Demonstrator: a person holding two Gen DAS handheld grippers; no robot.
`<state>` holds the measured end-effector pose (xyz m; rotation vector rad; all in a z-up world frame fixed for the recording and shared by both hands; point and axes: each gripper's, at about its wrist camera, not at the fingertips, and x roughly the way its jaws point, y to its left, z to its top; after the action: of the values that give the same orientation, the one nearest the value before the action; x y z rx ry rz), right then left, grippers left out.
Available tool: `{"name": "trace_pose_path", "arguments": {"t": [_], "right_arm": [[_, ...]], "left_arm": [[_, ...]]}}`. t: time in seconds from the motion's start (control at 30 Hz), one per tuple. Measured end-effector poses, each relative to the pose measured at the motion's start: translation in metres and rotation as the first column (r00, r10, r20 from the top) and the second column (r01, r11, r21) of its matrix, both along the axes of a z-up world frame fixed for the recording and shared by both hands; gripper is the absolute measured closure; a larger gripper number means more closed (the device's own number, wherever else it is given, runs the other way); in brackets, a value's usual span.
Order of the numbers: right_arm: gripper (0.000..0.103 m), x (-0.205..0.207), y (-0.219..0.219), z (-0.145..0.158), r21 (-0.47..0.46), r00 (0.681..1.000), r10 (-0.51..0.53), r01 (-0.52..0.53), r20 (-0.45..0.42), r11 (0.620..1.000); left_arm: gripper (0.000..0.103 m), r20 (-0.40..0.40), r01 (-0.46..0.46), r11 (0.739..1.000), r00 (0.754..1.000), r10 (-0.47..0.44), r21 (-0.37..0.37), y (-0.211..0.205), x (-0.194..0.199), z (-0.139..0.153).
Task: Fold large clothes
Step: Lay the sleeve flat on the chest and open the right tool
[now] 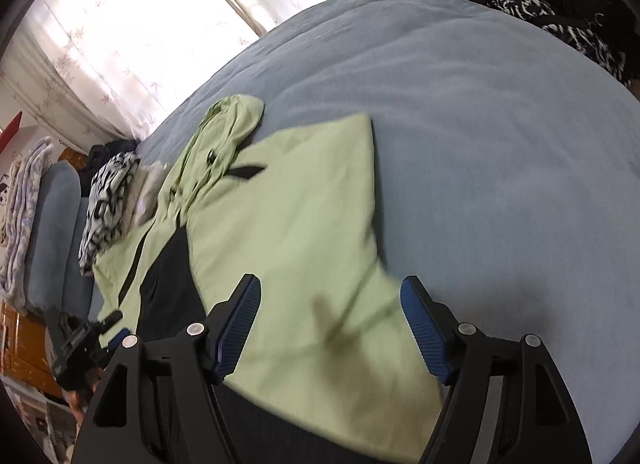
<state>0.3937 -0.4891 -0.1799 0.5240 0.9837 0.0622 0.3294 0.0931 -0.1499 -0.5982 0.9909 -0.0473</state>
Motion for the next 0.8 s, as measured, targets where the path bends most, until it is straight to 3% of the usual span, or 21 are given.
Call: {"name": "trace_pose_path", "arguments": {"t": [0.17,0.3,0.33,0.37,0.43,0.5,0.53,0.63,0.7,0.8], "right_arm": [[0.03,0.079,-0.013,-0.021,0.013,0.999,-0.024,0.024,-0.038,1.0],[0.031,0.134,-0.021,-0.046,0.08,0.996,-0.032,0.038,-0.083,0.996],[0.037,0.145,-0.02,-0.053,0.079,0.995,-0.029,0.037,-0.094,0.996],[0.043,0.154,-0.017,-0.058,0.07,0.995,-0.018,0.025,-0.102,0.997],[0.095,0.164,-0.008,-0.06,0.033,0.994,0.017,-0.013,-0.105,0.999],[0.101,0.169,-0.001,-0.037,-0.164,1.0,0.0,0.002,0.012,0.986],[0.101,0.17,-0.002,-0.032,-0.221,0.999,-0.021,0.031,0.047,0.975],[0.101,0.185,-0.013,-0.054,-0.221,0.997,-0.037,0.021,-0.068,0.975],[0.101,0.186,-0.014,-0.053,-0.229,0.996,-0.021,0.001,-0.083,0.973],[0.087,0.174,-0.022,-0.033,-0.194,0.997,-0.038,0.024,-0.069,0.981]], "left_arm": [[0.039,-0.031,0.095,0.994,0.995,-0.094,0.051,-0.006,0.043,-0.018],[0.04,-0.041,0.124,0.987,0.992,-0.121,0.102,-0.02,0.071,-0.026],[0.046,-0.042,0.126,0.985,0.992,-0.122,0.118,-0.022,0.074,-0.027],[0.06,-0.043,0.125,0.983,0.992,-0.12,0.138,-0.023,0.077,-0.028],[0.076,-0.05,0.138,0.972,0.99,-0.131,0.191,-0.032,0.088,-0.029],[0.078,-0.024,0.122,0.969,0.993,-0.119,0.216,-0.035,0.091,-0.024],[0.079,-0.004,0.116,0.965,0.993,-0.119,0.233,-0.037,0.091,-0.022],[0.078,-0.008,0.134,0.949,0.99,-0.138,0.286,-0.042,0.089,-0.031],[0.076,0.001,0.131,0.938,0.99,-0.138,0.321,-0.046,0.086,-0.032],[0.076,-0.007,0.139,0.934,0.989,-0.145,0.33,-0.047,0.085,-0.023]]}}
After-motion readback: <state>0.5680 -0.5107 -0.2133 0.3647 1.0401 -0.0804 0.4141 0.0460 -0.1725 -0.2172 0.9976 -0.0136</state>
